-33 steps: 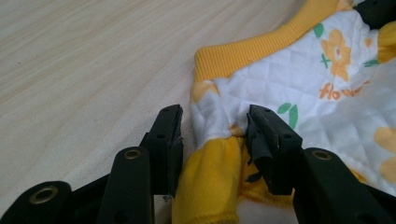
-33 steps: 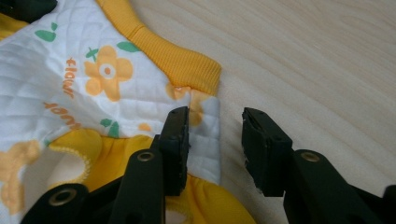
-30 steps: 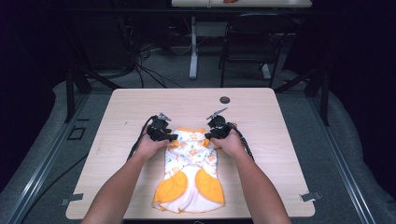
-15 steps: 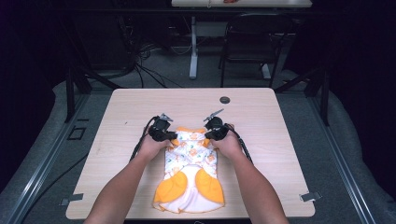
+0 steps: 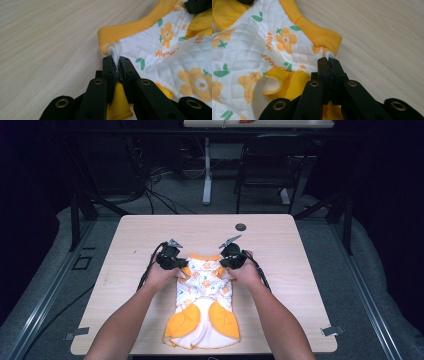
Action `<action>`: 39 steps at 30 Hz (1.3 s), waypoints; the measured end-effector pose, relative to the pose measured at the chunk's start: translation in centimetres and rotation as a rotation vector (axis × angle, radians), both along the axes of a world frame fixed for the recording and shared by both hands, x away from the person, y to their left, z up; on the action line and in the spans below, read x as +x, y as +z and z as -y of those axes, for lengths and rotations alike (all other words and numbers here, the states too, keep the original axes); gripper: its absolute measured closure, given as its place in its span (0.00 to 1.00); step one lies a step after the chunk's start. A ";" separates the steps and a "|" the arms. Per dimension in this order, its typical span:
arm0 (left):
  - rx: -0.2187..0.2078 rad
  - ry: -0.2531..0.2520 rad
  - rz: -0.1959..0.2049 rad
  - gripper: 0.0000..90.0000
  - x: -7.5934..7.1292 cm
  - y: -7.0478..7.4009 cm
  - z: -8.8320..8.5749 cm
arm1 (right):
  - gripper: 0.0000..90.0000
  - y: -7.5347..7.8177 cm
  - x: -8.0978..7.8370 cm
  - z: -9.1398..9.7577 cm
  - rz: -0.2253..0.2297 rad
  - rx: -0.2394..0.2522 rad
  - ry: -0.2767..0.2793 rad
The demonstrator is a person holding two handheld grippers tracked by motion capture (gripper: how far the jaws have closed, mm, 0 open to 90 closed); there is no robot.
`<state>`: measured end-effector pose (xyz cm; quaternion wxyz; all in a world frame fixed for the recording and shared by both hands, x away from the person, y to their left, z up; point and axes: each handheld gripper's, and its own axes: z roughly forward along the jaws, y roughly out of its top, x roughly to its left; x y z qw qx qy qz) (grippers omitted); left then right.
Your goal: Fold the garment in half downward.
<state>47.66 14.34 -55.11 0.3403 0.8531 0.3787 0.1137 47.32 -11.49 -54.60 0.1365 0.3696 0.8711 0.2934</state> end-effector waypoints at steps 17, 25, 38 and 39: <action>-0.029 0.002 0.056 0.93 -0.4 3.2 -0.7 | 0.99 3.9 -0.7 0.5 0.069 0.047 0.004; -0.036 0.003 0.092 0.93 -0.4 4.9 -1.0 | 0.98 5.9 -0.7 0.4 0.098 0.045 0.011; -0.041 0.005 0.135 0.93 -0.2 7.1 -1.1 | 0.99 8.0 -0.8 0.2 0.142 0.041 0.020; -0.040 0.003 0.138 0.93 -0.2 7.3 -1.1 | 0.99 8.1 -0.8 0.2 0.146 0.047 0.016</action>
